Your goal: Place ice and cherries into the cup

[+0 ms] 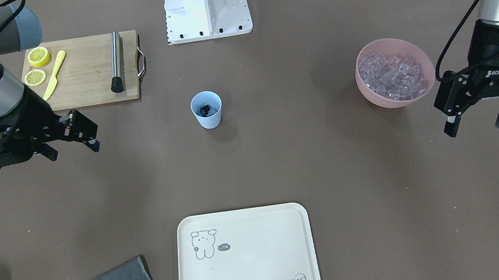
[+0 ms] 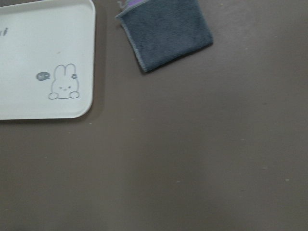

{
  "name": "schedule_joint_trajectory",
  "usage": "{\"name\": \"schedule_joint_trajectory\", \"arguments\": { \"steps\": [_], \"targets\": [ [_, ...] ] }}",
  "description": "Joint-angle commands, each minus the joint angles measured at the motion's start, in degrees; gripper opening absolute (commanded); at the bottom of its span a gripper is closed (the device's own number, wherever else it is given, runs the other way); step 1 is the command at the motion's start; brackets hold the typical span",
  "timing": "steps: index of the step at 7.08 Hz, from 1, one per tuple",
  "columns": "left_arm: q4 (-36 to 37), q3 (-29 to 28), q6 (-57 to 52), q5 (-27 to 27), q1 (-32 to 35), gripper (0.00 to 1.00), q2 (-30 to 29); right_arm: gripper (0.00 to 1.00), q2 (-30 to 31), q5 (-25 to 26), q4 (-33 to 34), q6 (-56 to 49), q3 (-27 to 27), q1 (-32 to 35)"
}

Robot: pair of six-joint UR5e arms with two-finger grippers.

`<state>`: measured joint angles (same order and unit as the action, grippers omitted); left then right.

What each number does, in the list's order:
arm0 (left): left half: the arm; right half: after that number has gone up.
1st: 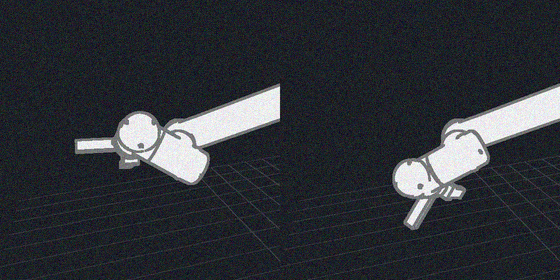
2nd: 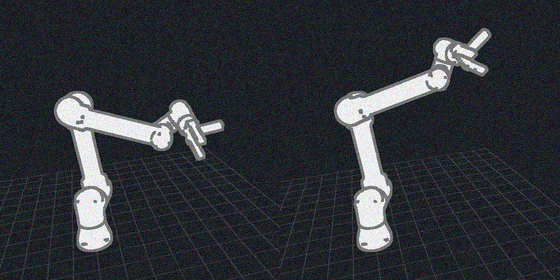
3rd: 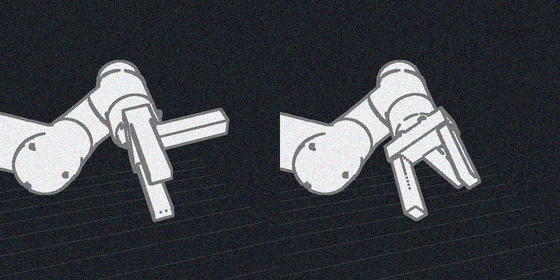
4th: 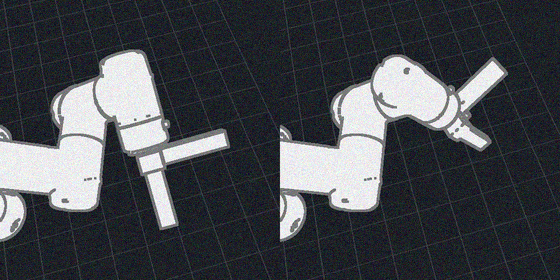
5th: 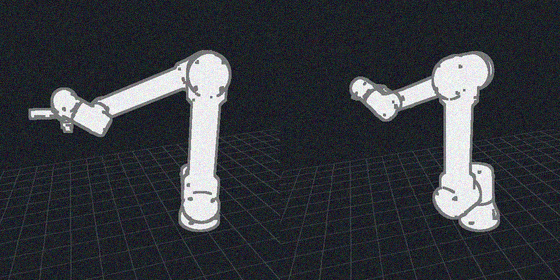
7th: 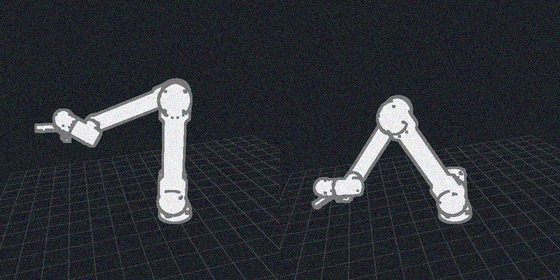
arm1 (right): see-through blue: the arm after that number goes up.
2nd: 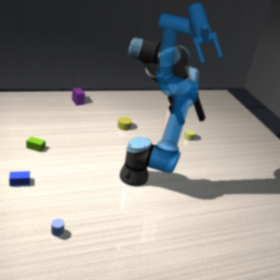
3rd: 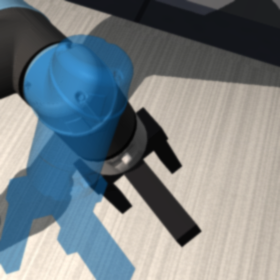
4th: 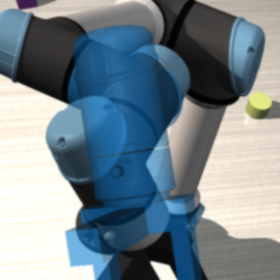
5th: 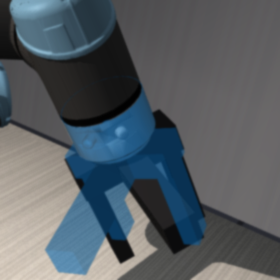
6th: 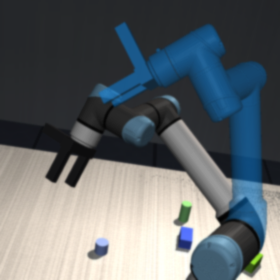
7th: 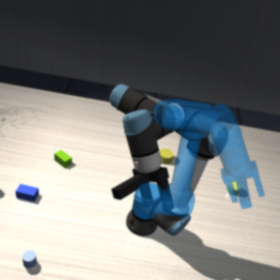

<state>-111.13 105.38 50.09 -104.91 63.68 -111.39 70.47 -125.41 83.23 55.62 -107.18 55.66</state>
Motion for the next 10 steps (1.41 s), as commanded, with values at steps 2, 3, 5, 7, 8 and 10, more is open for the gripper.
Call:
{"name": "schedule_joint_trajectory", "arguments": {
  "steps": [2,3,5,7,8,10],
  "targets": [
    [4.76,0.0,-8.67,-8.24,8.18,0.98,0.21,1.0,8.26,-7.36,1.49,-15.16,-0.75,10.83],
    [4.69,0.7,-8.87,-10.91,10.13,0.98,2.74,1.0,8.8,-8.09,1.5,-15.45,-0.75,12.09],
    [4.87,1.58,-20.58,-16.54,14.26,0.98,10.18,1.0,14.39,-8.1,1.58,-24.63,0.12,14.2],
    [4.95,1.76,-29.58,-19.79,14.54,0.98,20.46,0.98,20.82,-7.4,2.98,-33.27,0.56,19.02],
    [4.87,1.76,-32.57,-20.33,14.8,0.98,24.0,0.98,22.93,-7.48,5.51,-38.26,0.48,21.83],
    [4.43,1.58,-36.89,-27.22,21.1,0.98,30.86,1.0,26.64,-8.27,5.98,-49.26,0.83,28.49]
  ]
}}
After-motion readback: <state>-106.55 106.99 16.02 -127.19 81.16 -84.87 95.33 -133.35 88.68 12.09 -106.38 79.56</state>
